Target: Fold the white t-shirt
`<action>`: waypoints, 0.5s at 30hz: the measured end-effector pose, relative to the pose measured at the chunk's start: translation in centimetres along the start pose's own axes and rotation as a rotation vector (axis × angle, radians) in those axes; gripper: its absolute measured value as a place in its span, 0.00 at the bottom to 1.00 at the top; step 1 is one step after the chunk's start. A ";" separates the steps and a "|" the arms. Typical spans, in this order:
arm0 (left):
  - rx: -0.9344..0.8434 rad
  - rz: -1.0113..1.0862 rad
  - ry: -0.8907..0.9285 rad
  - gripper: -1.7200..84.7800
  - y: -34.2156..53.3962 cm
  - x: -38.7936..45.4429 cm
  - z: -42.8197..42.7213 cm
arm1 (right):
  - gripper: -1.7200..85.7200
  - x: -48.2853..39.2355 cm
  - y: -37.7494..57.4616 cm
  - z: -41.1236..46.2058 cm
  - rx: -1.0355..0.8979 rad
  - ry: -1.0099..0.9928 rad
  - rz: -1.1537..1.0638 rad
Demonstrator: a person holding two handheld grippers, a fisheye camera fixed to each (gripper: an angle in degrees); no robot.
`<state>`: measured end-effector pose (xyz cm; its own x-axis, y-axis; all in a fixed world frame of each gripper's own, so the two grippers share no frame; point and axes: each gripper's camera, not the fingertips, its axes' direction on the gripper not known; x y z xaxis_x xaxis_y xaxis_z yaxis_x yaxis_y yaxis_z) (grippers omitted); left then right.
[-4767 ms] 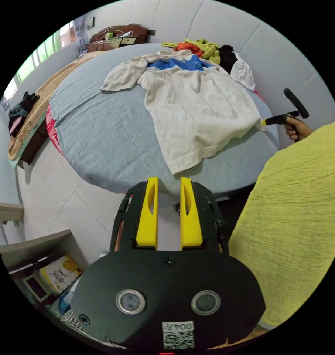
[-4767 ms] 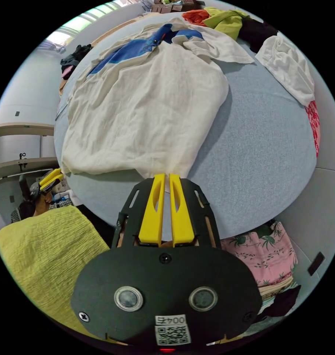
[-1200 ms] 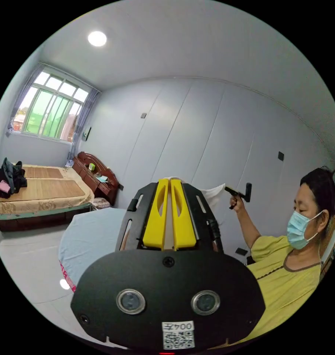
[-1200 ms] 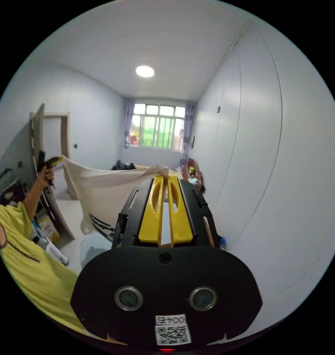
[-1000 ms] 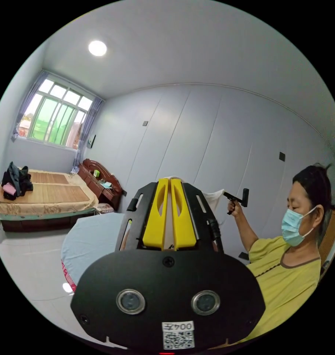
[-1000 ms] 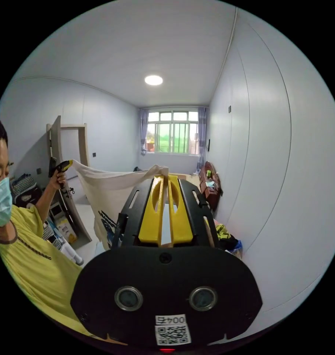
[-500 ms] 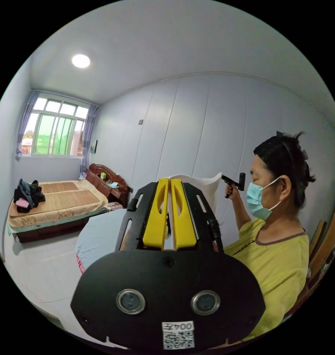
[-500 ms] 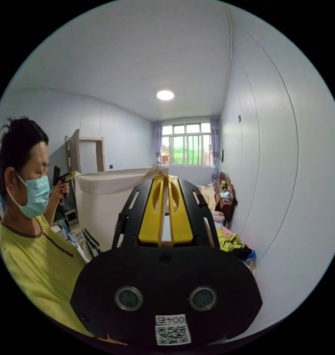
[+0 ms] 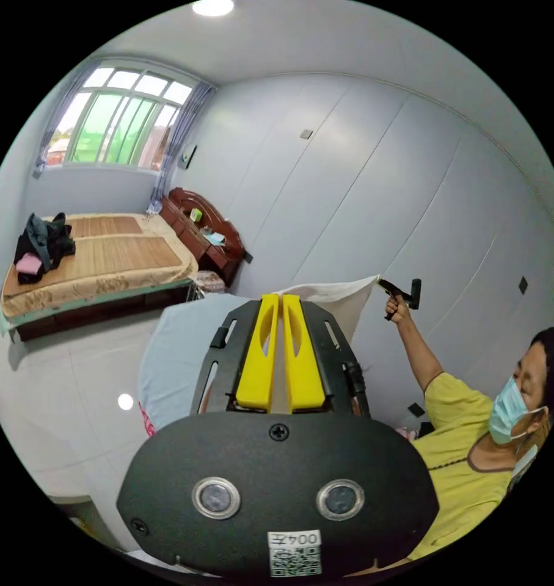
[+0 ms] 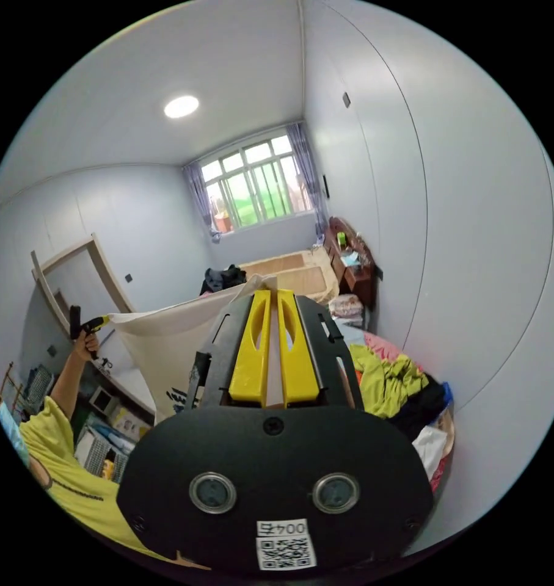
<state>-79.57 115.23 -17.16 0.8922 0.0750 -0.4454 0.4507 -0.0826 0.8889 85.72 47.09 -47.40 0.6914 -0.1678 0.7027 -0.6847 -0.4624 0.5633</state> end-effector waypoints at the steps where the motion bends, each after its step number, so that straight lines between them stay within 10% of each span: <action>1: 0.029 0.029 -0.007 0.03 -2.2 1.0 -0.4 | 0.01 -0.2 -0.9 -0.1 0.011 0.012 -0.017; 7: 0.085 0.160 -0.084 0.03 -5.9 4.8 -1.4 | 0.01 -0.1 -2.6 -1.9 0.089 0.007 -0.164; 15: -0.098 0.075 -0.206 0.03 6.6 1.9 6.7 | 0.01 6.8 17.7 2.4 -0.156 -0.162 -0.212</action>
<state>-74.73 108.20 -12.85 0.9150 -0.1332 -0.3809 0.3865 0.0177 0.9221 78.90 35.68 -33.69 0.8420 -0.2245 0.4905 -0.5393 -0.3653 0.7587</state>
